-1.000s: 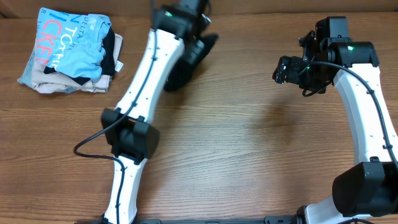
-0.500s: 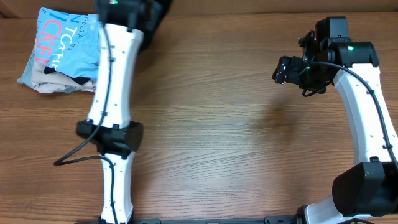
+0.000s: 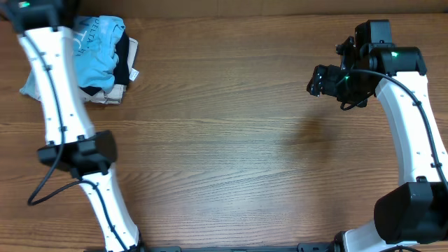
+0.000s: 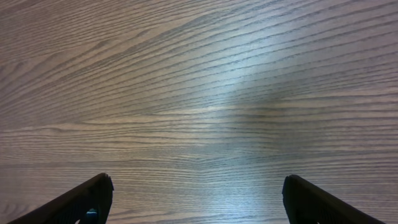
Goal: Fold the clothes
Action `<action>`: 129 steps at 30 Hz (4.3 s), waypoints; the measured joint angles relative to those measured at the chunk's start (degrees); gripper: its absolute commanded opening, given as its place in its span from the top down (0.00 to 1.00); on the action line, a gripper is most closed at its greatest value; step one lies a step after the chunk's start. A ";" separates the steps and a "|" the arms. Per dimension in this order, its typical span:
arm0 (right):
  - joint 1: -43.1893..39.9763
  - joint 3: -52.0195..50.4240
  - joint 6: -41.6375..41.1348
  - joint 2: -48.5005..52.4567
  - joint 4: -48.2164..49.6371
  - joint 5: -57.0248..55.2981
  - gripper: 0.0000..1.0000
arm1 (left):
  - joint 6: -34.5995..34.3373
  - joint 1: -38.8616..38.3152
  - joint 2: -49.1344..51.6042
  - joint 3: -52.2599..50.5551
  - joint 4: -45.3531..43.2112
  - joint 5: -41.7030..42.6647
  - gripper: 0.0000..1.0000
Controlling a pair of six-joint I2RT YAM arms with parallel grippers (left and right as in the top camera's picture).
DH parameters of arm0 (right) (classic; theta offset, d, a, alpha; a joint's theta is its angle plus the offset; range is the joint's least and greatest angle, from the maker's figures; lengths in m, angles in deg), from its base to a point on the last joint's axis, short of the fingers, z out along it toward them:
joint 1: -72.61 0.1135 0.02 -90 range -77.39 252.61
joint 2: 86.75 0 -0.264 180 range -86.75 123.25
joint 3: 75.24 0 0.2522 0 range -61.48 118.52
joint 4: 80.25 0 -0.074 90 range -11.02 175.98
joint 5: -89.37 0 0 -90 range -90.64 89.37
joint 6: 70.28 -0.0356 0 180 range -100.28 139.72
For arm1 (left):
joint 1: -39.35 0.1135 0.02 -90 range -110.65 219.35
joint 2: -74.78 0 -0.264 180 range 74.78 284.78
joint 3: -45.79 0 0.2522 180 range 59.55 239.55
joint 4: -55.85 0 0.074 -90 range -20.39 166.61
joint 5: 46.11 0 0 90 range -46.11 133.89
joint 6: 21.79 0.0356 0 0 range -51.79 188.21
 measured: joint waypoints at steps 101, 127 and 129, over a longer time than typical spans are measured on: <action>0.00 30.93 4.55 -20.02 5.86 -2.99 0.00 | -28.15 -5.81 -23.32 -17.79 6.75 30.67 0.00; 2.64 -49.88 4.72 -59.01 75.91 0.76 0.00 | -28.15 -5.81 -23.32 -17.79 6.75 30.84 0.00; 3.48 -54.60 4.70 -61.77 81.68 0.87 0.00 | -28.15 -5.81 -23.32 -17.79 6.75 30.84 0.00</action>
